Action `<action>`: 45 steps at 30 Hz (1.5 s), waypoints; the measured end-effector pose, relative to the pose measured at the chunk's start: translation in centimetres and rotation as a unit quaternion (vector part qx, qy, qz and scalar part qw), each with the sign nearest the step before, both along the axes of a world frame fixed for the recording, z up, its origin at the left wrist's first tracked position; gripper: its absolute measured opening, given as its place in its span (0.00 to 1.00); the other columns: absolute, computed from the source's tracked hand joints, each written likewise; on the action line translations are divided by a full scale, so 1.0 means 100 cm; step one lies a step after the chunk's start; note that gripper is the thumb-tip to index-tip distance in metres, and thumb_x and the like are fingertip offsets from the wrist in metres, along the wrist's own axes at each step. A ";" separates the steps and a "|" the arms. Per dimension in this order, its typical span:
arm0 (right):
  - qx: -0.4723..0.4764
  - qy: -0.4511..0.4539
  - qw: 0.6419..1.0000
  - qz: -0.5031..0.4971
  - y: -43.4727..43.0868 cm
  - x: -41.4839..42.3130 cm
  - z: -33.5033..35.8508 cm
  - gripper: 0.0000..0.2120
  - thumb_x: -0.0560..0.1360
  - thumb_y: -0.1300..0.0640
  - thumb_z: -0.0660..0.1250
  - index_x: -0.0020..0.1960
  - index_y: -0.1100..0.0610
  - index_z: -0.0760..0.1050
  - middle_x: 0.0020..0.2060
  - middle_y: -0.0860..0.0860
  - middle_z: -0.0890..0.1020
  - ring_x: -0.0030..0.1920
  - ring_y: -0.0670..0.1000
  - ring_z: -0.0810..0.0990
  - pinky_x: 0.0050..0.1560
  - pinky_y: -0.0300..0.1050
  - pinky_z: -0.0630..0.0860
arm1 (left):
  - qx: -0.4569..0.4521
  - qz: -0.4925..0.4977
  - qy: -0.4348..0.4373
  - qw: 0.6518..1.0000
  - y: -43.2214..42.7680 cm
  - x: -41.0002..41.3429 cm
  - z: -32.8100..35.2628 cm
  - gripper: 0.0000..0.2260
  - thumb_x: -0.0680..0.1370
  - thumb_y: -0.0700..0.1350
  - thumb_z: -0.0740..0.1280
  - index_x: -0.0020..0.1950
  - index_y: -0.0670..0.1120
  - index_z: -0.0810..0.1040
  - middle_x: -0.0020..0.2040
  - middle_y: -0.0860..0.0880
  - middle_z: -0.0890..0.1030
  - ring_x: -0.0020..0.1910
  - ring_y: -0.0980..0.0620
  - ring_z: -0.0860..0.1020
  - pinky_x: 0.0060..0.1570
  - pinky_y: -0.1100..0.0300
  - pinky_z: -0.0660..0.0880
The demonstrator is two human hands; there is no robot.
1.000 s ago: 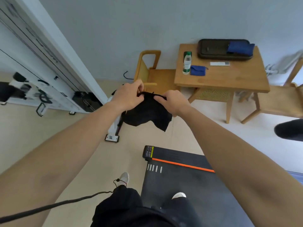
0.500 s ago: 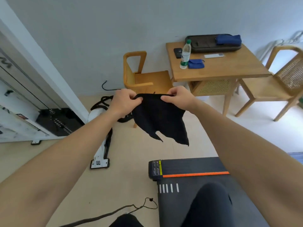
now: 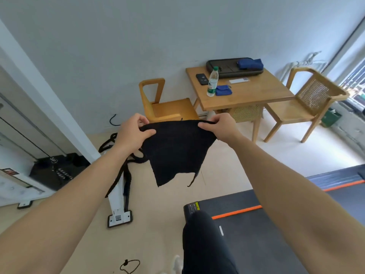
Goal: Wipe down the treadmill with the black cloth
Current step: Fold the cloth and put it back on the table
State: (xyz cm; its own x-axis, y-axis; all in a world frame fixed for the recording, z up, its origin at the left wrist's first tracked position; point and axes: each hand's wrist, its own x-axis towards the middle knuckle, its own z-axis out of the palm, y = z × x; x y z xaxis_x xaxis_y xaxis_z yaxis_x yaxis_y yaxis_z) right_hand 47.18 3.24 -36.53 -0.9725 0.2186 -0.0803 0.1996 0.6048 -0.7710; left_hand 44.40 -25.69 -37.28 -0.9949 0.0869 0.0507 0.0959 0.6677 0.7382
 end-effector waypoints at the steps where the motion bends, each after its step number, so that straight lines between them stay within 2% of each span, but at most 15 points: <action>1: 0.000 -0.008 1.000 -0.005 0.002 -0.003 -0.001 0.20 0.70 0.42 0.76 0.35 0.58 0.76 0.29 0.49 0.76 0.33 0.48 0.76 0.34 0.42 0.72 | -0.004 0.005 -0.007 1.000 0.000 -0.007 0.002 0.12 0.75 0.50 0.75 0.53 0.50 0.75 0.52 0.54 0.78 0.53 0.52 0.76 0.53 0.51 0.76; 5: -0.046 -0.024 0.998 -0.035 0.018 -0.017 -0.010 0.21 0.71 0.43 0.76 0.34 0.60 0.77 0.30 0.51 0.77 0.33 0.49 0.77 0.36 0.45 0.73 | -0.008 0.034 -0.052 0.998 0.010 -0.040 0.007 0.13 0.74 0.55 0.75 0.48 0.48 0.79 0.44 0.52 0.81 0.44 0.51 0.80 0.46 0.52 0.78; 8: -0.166 -0.039 0.984 -0.061 0.034 -0.037 -0.020 0.12 0.75 0.48 0.73 0.44 0.58 0.83 0.42 0.55 0.85 0.44 0.53 0.83 0.46 0.48 0.82 | 0.027 0.054 -0.086 0.994 0.030 -0.068 0.005 0.14 0.73 0.56 0.75 0.45 0.47 0.79 0.42 0.50 0.82 0.42 0.51 0.81 0.42 0.53 0.79; 10: -0.250 -0.070 0.962 -0.080 0.045 -0.053 -0.025 0.10 0.77 0.51 0.71 0.50 0.58 0.83 0.48 0.57 0.85 0.45 0.53 0.83 0.48 0.47 0.82 | 0.107 0.063 -0.141 0.982 0.051 -0.087 0.002 0.12 0.74 0.53 0.76 0.45 0.46 0.80 0.43 0.48 0.84 0.42 0.49 0.82 0.40 0.54 0.80; 13: -0.341 -0.102 0.931 -0.082 0.054 -0.071 -0.029 0.10 0.78 0.52 0.71 0.53 0.58 0.83 0.47 0.55 0.85 0.42 0.51 0.81 0.48 0.46 0.80 | 0.222 0.063 -0.233 0.945 0.088 -0.109 -0.001 0.10 0.74 0.49 0.77 0.49 0.45 0.81 0.47 0.46 0.85 0.42 0.51 0.83 0.35 0.60 0.79; 17: -0.374 -0.087 0.921 -0.065 0.047 -0.099 -0.032 0.10 0.78 0.51 0.71 0.53 0.58 0.84 0.44 0.55 0.84 0.41 0.52 0.80 0.46 0.47 0.80 | 0.257 0.007 -0.293 0.921 0.141 -0.132 -0.011 0.10 0.75 0.47 0.76 0.52 0.44 0.82 0.49 0.46 0.86 0.48 0.50 0.85 0.41 0.59 0.81; 25: -0.324 -0.036 0.942 -0.081 0.050 -0.193 -0.043 0.08 0.80 0.56 0.67 0.51 0.58 0.84 0.39 0.54 0.82 0.35 0.48 0.77 0.44 0.44 0.79 | 0.238 -0.064 -0.332 0.911 0.199 -0.230 -0.024 0.11 0.78 0.49 0.73 0.53 0.43 0.84 0.44 0.46 0.87 0.41 0.50 0.87 0.37 0.60 0.81; 29: -0.291 -0.029 0.954 -0.060 0.058 -0.247 -0.046 0.09 0.79 0.63 0.65 0.51 0.56 0.84 0.37 0.53 0.80 0.38 0.50 0.77 0.45 0.45 0.77 | 0.233 -0.088 -0.408 0.879 0.208 -0.304 -0.027 0.08 0.80 0.46 0.70 0.54 0.42 0.83 0.43 0.46 0.87 0.42 0.50 0.87 0.39 0.61 0.82; 33: -0.164 -0.004 0.986 -0.003 0.068 -0.290 -0.049 0.11 0.74 0.62 0.73 0.56 0.54 0.84 0.40 0.47 0.85 0.39 0.41 0.81 0.43 0.34 0.75 | 0.210 -0.134 -0.474 0.845 0.216 -0.364 -0.024 0.08 0.82 0.42 0.65 0.58 0.42 0.81 0.47 0.46 0.87 0.47 0.49 0.86 0.43 0.59 0.81; 35: -0.104 0.008 0.994 -0.022 0.079 -0.306 -0.051 0.11 0.75 0.60 0.73 0.55 0.50 0.84 0.40 0.48 0.85 0.39 0.46 0.81 0.41 0.40 0.76 | 0.213 -0.168 -0.499 0.823 0.223 -0.388 -0.020 0.09 0.82 0.41 0.63 0.59 0.42 0.79 0.50 0.46 0.87 0.50 0.49 0.86 0.49 0.56 0.80; 37: -0.079 0.008 0.996 -0.048 0.095 -0.320 -0.051 0.09 0.77 0.59 0.70 0.54 0.50 0.85 0.41 0.54 0.85 0.42 0.56 0.81 0.46 0.50 0.77 | 0.216 -0.210 -0.515 0.803 0.233 -0.406 -0.015 0.09 0.81 0.40 0.61 0.59 0.44 0.78 0.52 0.47 0.87 0.53 0.49 0.85 0.55 0.53 0.80; 39: -0.083 0.005 0.995 -0.062 0.115 -0.331 -0.047 0.07 0.78 0.59 0.69 0.52 0.53 0.85 0.37 0.54 0.84 0.38 0.53 0.77 0.44 0.50 0.75 | 0.205 -0.252 -0.517 0.792 0.248 -0.423 -0.010 0.09 0.81 0.41 0.62 0.60 0.45 0.76 0.53 0.48 0.87 0.55 0.49 0.84 0.60 0.50 0.78; 41: -0.110 0.003 0.991 -0.070 0.138 -0.341 -0.042 0.07 0.78 0.60 0.67 0.47 0.55 0.85 0.33 0.51 0.79 0.37 0.48 0.74 0.43 0.48 0.71 | 0.167 -0.281 -0.485 0.811 0.269 -0.438 -0.009 0.08 0.81 0.43 0.64 0.60 0.46 0.77 0.51 0.50 0.87 0.52 0.50 0.85 0.56 0.53 0.79; 43: -0.128 -0.004 0.988 -0.091 0.163 -0.353 -0.039 0.09 0.78 0.62 0.65 0.45 0.57 0.83 0.34 0.52 0.78 0.38 0.48 0.74 0.45 0.48 0.71 | 0.105 -0.277 -0.384 0.874 0.293 -0.450 -0.016 0.10 0.79 0.45 0.68 0.60 0.47 0.77 0.47 0.51 0.87 0.48 0.51 0.85 0.45 0.58 0.78; 45: -0.135 -0.005 0.984 -0.114 0.194 -0.363 -0.037 0.08 0.77 0.63 0.64 0.45 0.60 0.83 0.39 0.55 0.78 0.41 0.48 0.75 0.48 0.49 0.72 | 0.072 -0.256 -0.240 0.934 0.317 -0.464 -0.029 0.19 0.73 0.46 0.75 0.60 0.49 0.73 0.51 0.52 0.82 0.48 0.52 0.80 0.42 0.60 0.74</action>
